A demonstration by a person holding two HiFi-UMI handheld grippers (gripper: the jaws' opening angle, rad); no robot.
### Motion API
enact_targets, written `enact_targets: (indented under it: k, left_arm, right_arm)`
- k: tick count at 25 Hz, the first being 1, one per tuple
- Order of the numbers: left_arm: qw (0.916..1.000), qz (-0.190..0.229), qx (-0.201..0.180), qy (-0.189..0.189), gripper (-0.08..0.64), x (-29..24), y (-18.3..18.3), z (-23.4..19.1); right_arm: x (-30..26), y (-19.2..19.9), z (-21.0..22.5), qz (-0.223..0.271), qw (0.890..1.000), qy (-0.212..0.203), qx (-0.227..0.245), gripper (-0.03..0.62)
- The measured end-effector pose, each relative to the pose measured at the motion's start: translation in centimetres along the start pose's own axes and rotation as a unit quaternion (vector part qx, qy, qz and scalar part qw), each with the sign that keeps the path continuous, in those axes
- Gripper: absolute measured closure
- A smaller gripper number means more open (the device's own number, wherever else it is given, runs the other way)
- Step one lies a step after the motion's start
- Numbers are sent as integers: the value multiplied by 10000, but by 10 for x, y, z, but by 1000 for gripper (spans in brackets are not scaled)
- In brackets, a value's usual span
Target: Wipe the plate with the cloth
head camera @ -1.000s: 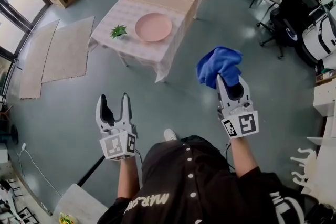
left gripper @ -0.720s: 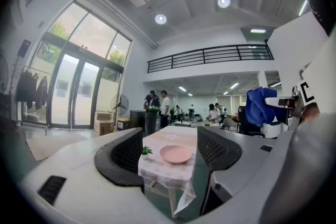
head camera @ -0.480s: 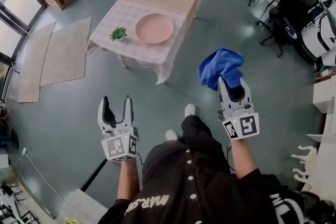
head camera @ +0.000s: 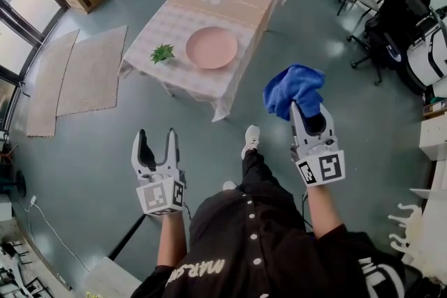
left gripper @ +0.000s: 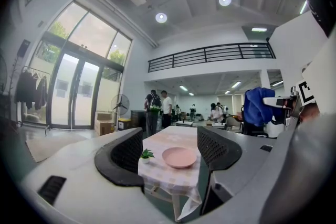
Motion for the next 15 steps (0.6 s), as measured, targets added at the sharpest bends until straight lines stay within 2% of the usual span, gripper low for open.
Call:
enact_targets:
  k: [15]
  left_arm:
    - [9998,-114,149,-47,242,-115,-5,18]
  right_arm:
    - [-103,19,73,-53,9998,-200,-12,480]
Point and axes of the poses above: the fingertips, and each gripper's own axes: x backward along the fingers, z to its right, y out of its underside, the point moved 7 cm from there along x, backward along the fingers, and after that the axes turned 7 degrees about -y, right-handed, at the moved point
